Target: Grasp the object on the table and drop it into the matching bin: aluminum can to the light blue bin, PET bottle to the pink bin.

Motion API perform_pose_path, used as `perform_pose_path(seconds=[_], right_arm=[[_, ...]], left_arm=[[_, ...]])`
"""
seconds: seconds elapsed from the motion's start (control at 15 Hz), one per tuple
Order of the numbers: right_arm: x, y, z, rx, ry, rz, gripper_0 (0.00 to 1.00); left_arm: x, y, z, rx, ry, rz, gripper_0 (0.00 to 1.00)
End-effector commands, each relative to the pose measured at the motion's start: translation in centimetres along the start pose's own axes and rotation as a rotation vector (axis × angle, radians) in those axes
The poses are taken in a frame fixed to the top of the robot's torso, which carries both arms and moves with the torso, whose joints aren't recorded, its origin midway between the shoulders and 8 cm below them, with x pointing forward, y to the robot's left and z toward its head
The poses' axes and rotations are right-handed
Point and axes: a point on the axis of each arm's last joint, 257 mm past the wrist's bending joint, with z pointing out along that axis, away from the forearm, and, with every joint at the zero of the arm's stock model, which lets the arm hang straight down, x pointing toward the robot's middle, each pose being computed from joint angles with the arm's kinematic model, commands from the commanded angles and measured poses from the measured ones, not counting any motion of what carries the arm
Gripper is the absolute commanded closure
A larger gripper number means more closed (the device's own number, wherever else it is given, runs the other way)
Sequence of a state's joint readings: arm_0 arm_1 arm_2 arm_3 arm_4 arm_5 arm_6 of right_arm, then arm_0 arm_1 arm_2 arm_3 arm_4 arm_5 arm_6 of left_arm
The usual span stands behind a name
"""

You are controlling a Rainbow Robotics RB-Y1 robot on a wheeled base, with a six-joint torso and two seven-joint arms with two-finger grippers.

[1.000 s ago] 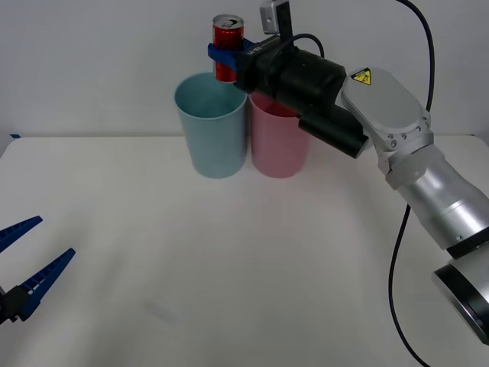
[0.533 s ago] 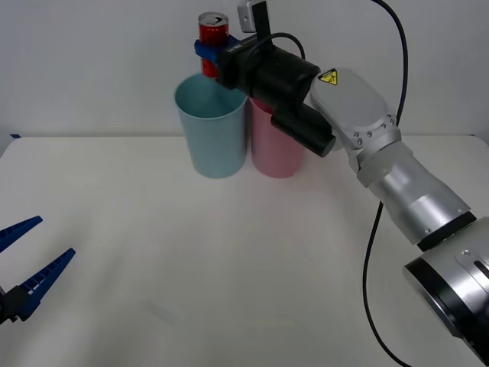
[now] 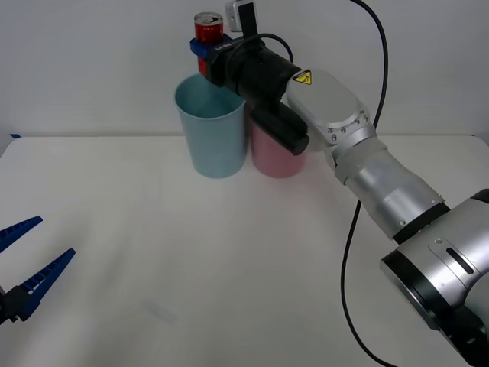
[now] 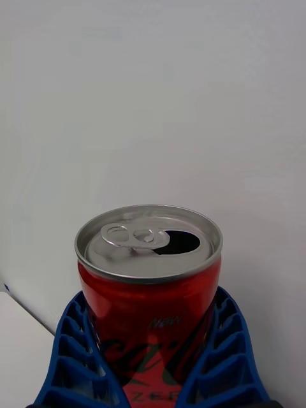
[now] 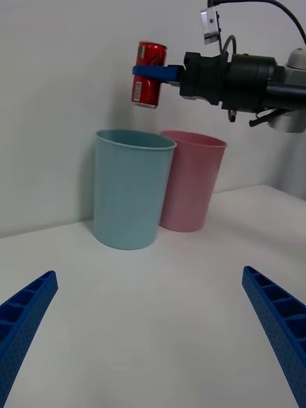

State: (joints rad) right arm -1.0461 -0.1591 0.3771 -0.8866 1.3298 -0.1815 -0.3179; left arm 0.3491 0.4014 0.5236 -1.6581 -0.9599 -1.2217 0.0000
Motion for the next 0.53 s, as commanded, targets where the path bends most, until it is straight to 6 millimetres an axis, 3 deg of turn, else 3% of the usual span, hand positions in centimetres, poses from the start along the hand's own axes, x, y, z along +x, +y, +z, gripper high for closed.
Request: perform_pose_path(seconds=[0.07, 0.13, 0.2, 0.53], right_arm=[[0.06, 0.08, 0.01, -0.001, 0.001, -0.003, 0.74], [0.16, 0.05, -0.02, -0.001, 0.002, -0.002, 0.14], [0.16, 0.05, -0.02, -0.001, 0.002, -0.007, 0.0], [0.16, 0.05, -0.02, -0.001, 0.002, -0.024, 0.0]], left_arm=[[0.0, 0.0, 0.0, 0.0, 0.0, 0.0, 0.0], [0.0, 0.0, 0.0, 0.0, 0.0, 0.0, 0.0], [0.0, 0.0, 0.0, 0.0, 0.0, 0.0, 0.0], [0.0, 0.0, 0.0, 0.0, 0.0, 0.0, 0.0]])
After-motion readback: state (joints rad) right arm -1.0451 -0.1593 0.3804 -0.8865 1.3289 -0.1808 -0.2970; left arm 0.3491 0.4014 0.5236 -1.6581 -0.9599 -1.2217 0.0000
